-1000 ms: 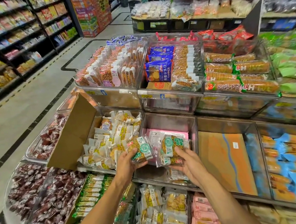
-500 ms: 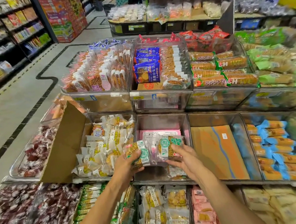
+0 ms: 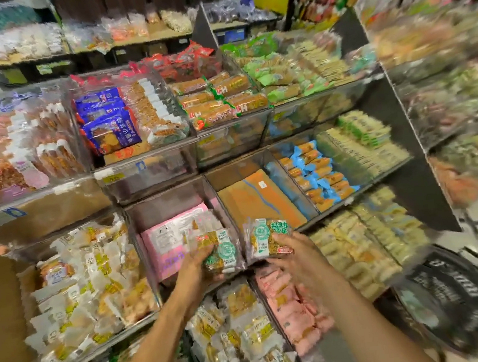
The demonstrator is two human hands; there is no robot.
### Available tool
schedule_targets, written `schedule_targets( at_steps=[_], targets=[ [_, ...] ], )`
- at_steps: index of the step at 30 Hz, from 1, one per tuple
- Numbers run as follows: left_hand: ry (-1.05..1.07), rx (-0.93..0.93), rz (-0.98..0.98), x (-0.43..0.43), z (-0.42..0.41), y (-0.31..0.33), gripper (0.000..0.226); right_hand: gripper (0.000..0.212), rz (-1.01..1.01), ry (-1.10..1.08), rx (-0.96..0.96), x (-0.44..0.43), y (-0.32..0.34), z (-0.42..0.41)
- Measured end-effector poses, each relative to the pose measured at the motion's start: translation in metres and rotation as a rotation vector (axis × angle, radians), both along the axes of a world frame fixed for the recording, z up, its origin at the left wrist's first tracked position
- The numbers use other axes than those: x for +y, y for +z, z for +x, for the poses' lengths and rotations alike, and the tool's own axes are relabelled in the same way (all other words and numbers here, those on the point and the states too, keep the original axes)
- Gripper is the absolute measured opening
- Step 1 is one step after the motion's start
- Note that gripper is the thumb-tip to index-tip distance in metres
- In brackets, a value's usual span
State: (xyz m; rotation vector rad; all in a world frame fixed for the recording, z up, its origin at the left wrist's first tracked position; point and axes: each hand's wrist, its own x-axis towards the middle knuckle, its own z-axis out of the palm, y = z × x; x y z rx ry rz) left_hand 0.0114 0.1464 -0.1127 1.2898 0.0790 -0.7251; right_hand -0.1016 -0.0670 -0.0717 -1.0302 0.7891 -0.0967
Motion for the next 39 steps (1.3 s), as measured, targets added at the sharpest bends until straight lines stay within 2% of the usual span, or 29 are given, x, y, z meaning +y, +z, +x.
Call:
schedule_targets(
  at_steps=[4,7,12,14,16,18,21,24,25,28,30,33,35,37,39],
  targets=[
    [-0.215,-0.05,0.012,-0.046,-0.021,0.015,0.028,0.028,0.017,-0.115,-0.014,-0.04,-0.005,-0.051],
    [-0.319,-0.075,0.004,-0.086,-0.038,0.021,0.043,0.071,0.048,-0.263,-0.061,-0.071,-0.005,-0.088],
    [-0.47,-0.109,0.03,-0.162,-0.076,0.024,0.041,0.099,0.053,-0.41,-0.094,-0.131,-0.016,-0.155],
    [-0.512,-0.111,0.049,-0.194,-0.095,0.023,0.044,0.097,0.056,-0.458,-0.087,-0.155,-0.02,-0.185],
    [-0.543,-0.113,0.074,-0.226,-0.117,0.02,0.035,0.087,0.068,-0.507,-0.085,-0.177,-0.024,-0.214],
    [-0.558,-0.097,0.085,-0.258,-0.136,0.014,0.03,0.087,0.078,-0.556,-0.079,-0.198,-0.029,-0.243],
    [-0.59,-0.087,0.104,-0.301,-0.163,-0.001,0.046,0.106,0.059,-0.625,-0.056,-0.227,-0.038,-0.286],
    [-0.628,-0.073,0.12,-0.337,-0.196,-0.013,0.047,0.124,0.068,-0.66,-0.063,-0.249,-0.051,-0.328],
    [-0.655,-0.078,0.117,-0.349,-0.206,-0.017,0.056,0.127,0.077,-0.67,-0.066,-0.256,-0.055,-0.34],
    [-0.719,-0.085,0.094,-0.38,-0.225,-0.028,0.089,0.121,0.076,-0.685,-0.059,-0.274,-0.066,-0.371],
    [-0.761,-0.071,0.083,-0.402,-0.233,-0.036,0.1,0.107,0.088,-0.724,-0.054,-0.285,-0.068,-0.388],
    [-0.805,-0.028,0.084,-0.439,-0.246,-0.044,0.097,0.069,0.086,-0.772,-0.029,-0.307,-0.071,-0.404],
    [-0.86,-0.02,0.097,-0.463,-0.255,-0.045,0.085,0.044,0.088,-0.805,-0.019,-0.324,-0.072,-0.411],
    [-0.935,-0.004,0.089,-0.491,-0.262,-0.048,0.069,0.035,0.096,-0.841,-0.016,-0.343,-0.073,-0.416],
    [-0.988,0.002,0.091,-0.522,-0.266,-0.056,0.071,0.032,0.085,-0.862,-0.004,-0.363,-0.075,-0.42]
  ],
)
